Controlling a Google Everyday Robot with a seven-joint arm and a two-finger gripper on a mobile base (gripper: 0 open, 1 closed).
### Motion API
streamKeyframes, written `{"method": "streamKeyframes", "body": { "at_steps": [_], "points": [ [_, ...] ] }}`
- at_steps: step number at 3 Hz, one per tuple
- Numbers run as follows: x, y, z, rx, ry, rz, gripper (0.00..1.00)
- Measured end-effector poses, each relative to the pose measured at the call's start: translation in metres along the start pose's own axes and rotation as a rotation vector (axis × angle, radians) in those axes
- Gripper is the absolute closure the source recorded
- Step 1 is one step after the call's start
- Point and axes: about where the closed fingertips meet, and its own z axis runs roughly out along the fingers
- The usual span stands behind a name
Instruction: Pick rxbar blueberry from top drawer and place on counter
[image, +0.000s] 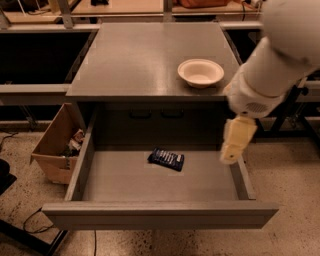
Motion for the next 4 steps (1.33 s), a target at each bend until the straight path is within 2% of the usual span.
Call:
{"method": "streamKeyframes", "body": {
  "at_steps": [1, 3, 4],
  "points": [
    [-0.022, -0.009, 0.075, -0.031, 0.0, 0.043, 0.0],
    [-0.071, -0.022, 0.185, -0.081, -0.038, 0.096, 0.0],
    [-0.102, -0.019, 0.236, -0.123, -0.065, 0.091, 0.0]
  ]
}}
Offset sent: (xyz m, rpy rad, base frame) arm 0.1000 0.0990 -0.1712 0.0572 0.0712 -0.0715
